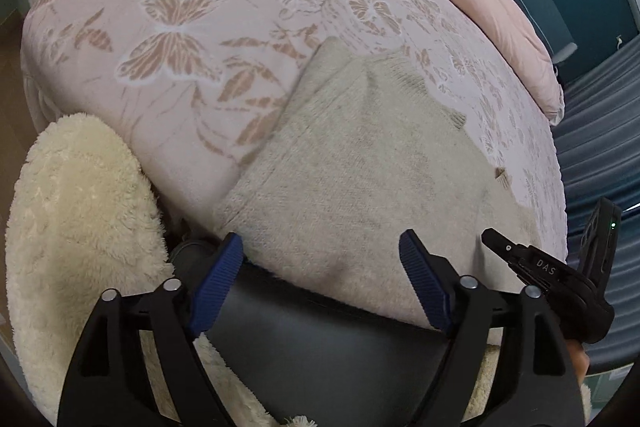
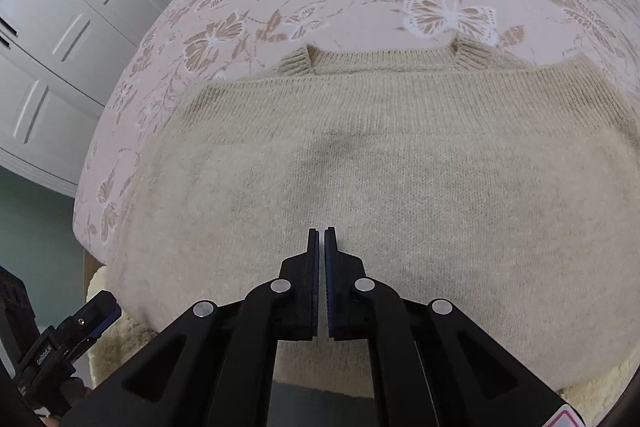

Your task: Fold small clothes

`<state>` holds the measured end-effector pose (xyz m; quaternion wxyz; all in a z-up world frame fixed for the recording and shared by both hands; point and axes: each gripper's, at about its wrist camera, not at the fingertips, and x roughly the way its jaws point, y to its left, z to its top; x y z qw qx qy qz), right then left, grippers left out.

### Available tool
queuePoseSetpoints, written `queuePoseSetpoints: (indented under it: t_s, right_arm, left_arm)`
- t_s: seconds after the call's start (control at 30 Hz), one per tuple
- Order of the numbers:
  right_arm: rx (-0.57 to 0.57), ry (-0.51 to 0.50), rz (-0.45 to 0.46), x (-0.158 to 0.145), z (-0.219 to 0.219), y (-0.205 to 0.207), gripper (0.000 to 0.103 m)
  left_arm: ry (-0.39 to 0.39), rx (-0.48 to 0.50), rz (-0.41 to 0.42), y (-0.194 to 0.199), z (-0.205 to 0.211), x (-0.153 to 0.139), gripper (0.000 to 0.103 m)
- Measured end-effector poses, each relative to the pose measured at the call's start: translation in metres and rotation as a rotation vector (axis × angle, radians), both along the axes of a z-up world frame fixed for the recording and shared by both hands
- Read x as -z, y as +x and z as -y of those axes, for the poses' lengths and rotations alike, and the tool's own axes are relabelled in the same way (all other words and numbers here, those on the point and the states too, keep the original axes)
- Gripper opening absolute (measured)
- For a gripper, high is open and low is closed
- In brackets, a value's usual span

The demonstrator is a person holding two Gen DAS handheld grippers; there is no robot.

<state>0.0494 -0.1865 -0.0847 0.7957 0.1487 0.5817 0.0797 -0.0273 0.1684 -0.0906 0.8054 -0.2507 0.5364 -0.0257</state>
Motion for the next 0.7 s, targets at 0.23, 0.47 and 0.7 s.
queuePoseSetpoints:
  t_s: [0.23, 0.47, 0.7]
  right_arm:
    - [-0.035, -0.059, -0.037, 0.028, -0.013, 0.014, 0.0]
    - [-0.027, 0.006, -0.028, 0.031, -0.003, 0.013, 0.0]
    - [0.12, 0.244, 0.036, -0.004, 0.063, -0.01, 0.023]
  left_arm:
    - [-0.138, -0.102, -0.078, 0.018, -0.007, 0.038, 0.078]
    - [-0.106, 0.069, 0.101, 0.038, 0.024, -0.023, 0.015]
    - [-0.063, 0.427, 0.338, 0.027, 0.147, -0.124, 0.015]
